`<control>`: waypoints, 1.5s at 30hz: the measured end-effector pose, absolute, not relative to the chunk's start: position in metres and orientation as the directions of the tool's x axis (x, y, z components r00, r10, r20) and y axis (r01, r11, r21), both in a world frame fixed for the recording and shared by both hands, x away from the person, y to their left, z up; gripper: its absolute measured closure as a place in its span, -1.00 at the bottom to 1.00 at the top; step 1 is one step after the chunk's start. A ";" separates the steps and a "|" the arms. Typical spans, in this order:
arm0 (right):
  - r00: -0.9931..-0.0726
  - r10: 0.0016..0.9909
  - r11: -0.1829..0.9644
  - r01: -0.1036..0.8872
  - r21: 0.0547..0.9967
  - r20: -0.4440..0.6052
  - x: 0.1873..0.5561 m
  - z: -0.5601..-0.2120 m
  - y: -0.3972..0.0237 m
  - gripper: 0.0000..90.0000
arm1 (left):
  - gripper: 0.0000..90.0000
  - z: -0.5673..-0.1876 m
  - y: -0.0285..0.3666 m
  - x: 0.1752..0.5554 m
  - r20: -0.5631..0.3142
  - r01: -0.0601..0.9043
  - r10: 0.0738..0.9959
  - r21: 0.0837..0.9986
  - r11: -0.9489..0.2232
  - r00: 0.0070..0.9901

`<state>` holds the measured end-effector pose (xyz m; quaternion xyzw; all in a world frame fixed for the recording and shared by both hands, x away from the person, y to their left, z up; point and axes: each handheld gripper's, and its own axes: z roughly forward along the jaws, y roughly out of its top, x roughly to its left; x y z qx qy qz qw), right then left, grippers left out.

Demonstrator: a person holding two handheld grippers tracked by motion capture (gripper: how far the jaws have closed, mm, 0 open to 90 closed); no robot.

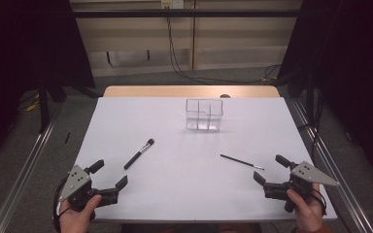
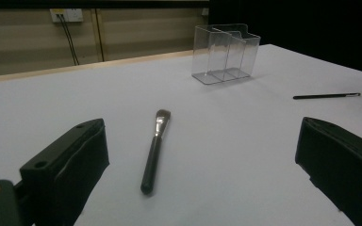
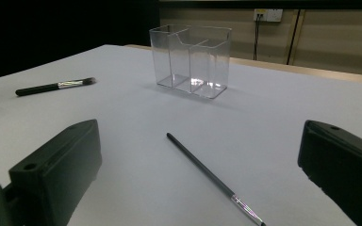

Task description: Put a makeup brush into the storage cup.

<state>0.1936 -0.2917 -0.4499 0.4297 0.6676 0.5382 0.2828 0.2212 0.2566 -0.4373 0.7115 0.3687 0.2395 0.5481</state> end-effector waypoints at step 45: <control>-0.489 0.868 0.080 0.302 0.950 0.082 0.199 -0.454 -0.285 -1.00 | -0.96 -0.430 0.242 0.249 -0.026 0.273 0.787 0.945 -0.182 0.616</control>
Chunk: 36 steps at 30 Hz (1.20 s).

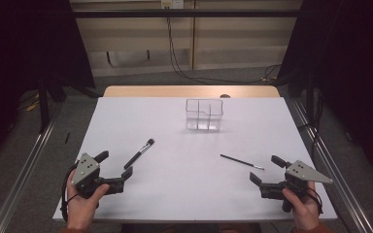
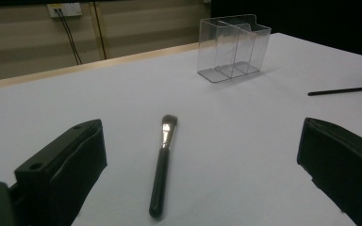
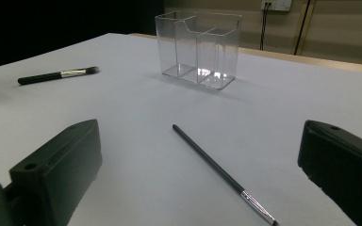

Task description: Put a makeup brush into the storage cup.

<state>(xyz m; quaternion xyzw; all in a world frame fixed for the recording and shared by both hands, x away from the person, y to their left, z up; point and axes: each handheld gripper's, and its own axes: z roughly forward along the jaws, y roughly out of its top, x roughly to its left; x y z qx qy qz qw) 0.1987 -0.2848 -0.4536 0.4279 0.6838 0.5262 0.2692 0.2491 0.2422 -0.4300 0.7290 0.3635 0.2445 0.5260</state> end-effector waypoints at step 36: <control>-0.489 0.868 0.081 0.309 0.948 0.086 0.199 -0.454 -0.285 -1.00 | -0.95 -0.420 0.210 0.306 -0.018 0.278 0.769 0.938 -0.208 0.639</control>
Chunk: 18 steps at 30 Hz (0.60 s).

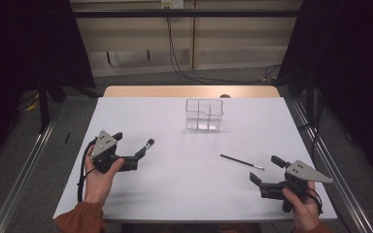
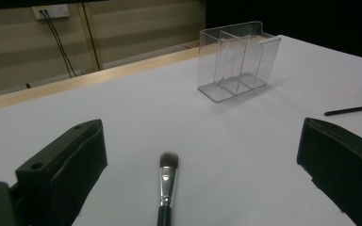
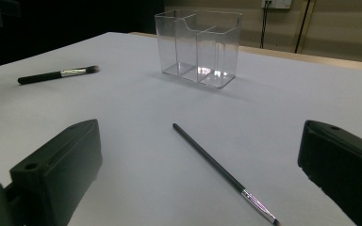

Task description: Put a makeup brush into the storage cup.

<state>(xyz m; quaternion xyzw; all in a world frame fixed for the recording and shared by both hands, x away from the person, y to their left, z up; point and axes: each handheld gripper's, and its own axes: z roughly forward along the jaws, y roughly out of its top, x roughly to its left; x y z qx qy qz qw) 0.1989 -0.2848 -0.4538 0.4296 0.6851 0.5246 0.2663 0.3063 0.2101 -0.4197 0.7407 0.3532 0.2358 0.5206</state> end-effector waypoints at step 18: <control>-0.491 0.867 0.080 0.313 0.946 0.089 0.199 -0.454 -0.285 -1.00 | -0.95 -0.411 0.201 0.330 -0.021 0.281 0.765 0.936 -0.210 0.644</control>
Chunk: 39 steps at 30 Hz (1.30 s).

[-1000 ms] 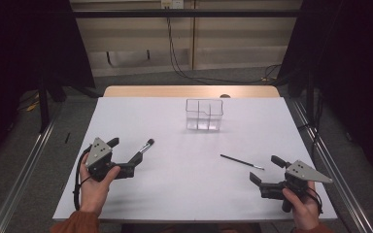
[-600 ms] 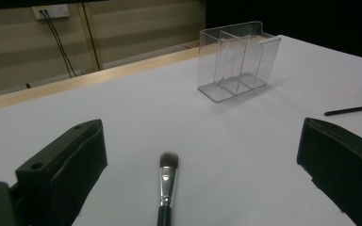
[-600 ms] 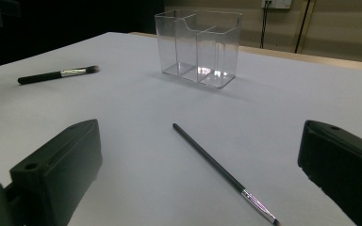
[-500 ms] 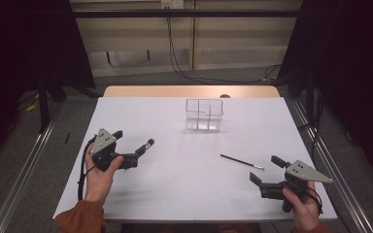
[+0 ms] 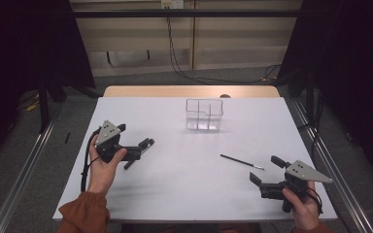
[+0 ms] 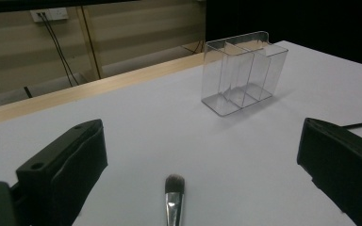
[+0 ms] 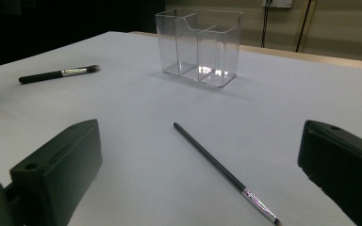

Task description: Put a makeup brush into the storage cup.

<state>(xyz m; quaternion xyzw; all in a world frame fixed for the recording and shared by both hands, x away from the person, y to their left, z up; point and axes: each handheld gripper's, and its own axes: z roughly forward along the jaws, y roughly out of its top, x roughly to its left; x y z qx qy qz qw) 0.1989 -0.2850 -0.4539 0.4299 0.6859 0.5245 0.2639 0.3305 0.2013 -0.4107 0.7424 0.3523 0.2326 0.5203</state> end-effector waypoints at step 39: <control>-0.493 0.865 0.084 0.318 0.944 0.089 0.200 -0.454 -0.285 -1.00 | -0.90 -0.408 0.211 0.357 0.010 0.537 0.738 0.680 -0.500 0.675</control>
